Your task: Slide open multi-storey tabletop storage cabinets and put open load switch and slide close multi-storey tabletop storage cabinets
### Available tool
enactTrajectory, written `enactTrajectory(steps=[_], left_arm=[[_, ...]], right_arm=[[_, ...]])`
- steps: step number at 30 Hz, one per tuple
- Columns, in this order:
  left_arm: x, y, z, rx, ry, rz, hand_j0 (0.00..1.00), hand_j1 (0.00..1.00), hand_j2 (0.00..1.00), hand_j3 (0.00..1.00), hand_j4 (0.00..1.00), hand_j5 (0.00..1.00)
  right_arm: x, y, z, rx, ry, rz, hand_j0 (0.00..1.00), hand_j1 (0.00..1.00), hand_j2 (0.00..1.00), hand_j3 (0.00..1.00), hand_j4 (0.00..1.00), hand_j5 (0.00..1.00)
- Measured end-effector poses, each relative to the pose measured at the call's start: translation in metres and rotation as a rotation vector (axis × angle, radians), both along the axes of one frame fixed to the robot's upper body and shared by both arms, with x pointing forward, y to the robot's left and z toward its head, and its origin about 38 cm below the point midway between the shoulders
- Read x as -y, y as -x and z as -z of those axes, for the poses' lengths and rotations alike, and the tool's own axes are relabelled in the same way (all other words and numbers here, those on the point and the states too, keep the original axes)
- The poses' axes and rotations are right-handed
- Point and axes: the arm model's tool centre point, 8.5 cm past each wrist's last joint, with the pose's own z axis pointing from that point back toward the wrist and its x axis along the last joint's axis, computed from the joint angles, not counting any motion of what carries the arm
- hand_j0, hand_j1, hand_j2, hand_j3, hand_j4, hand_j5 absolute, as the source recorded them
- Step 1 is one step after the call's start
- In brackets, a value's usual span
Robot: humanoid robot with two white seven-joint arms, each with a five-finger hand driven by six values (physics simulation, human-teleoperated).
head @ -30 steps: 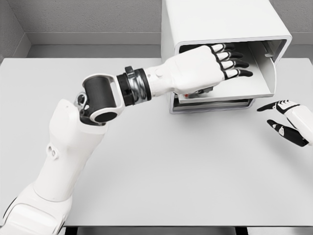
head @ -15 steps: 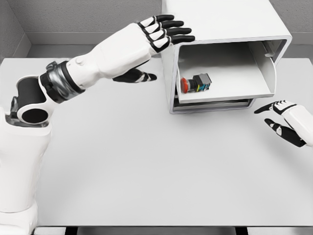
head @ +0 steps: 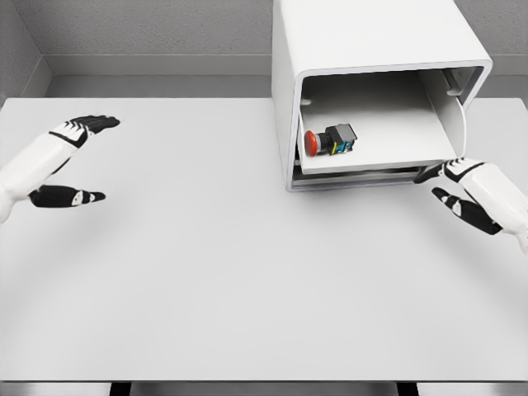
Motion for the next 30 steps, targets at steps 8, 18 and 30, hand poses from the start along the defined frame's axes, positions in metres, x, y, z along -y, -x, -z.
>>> enactTrajectory(steps=[8,18,30], left_arm=[[-0.013,-0.002,0.023,-0.071,0.012,-0.039,1.0,1.0,1.0,1.0,1.0,1.0],[-0.015,-0.002,0.025,-0.08,0.008,-0.043,1.0,1.0,1.0,1.0,1.0,1.0],[-0.015,-0.002,0.026,-0.081,0.008,-0.044,1.0,1.0,1.0,1.0,1.0,1.0]], right_arm=[[-0.007,-0.012,-0.004,0.011,0.004,-0.02,0.54,0.54,0.54,0.54,0.54,0.54],[-0.011,-0.021,-0.003,0.008,0.009,-0.031,0.55,0.55,0.55,0.55,0.55,0.55],[-0.024,-0.042,-0.011,0.0,0.028,-0.073,0.56,0.56,0.56,0.56,0.56,0.56]])
